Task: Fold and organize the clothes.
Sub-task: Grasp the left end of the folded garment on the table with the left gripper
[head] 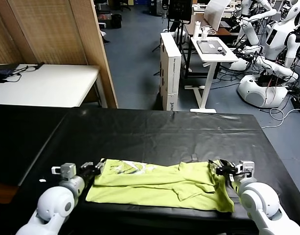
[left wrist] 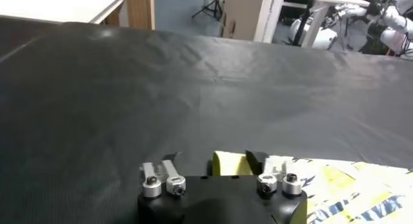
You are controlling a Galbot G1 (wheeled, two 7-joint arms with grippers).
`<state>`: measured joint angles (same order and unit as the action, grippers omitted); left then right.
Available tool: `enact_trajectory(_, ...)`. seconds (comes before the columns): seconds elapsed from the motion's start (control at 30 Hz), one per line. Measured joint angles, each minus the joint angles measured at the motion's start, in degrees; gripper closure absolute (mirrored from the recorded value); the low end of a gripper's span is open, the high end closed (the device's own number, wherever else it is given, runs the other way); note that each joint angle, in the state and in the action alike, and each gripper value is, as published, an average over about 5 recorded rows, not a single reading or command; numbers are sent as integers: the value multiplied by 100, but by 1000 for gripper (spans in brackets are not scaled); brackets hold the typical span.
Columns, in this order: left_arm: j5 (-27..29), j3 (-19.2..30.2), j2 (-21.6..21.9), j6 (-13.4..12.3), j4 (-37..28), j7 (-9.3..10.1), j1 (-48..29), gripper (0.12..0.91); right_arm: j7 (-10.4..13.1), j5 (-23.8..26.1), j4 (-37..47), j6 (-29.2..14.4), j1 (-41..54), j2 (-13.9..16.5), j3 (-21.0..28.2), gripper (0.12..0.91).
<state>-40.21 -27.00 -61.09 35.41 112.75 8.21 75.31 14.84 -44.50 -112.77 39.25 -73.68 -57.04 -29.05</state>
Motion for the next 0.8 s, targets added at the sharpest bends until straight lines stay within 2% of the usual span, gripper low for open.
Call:
enact_trajectory(0.1,-11,0,-12,-8,-3,-11,16,836,-4,31,20,-45,5,-30,8,512)
enact_trajectory(0.27,9,-24,-17,-106,-13,-16,28,874,-5,48,35,-174,-1,-79,7,811)
enact_trajectory(0.33,27,-48,-16,-158,-15,-15,36,883,4,49,39,-218,-6,-98,0,873)
enact_trajectory(0.8,12,-247,20,-199,27,-15,130,883,265,48,155,-600,17,-321,-36,884)
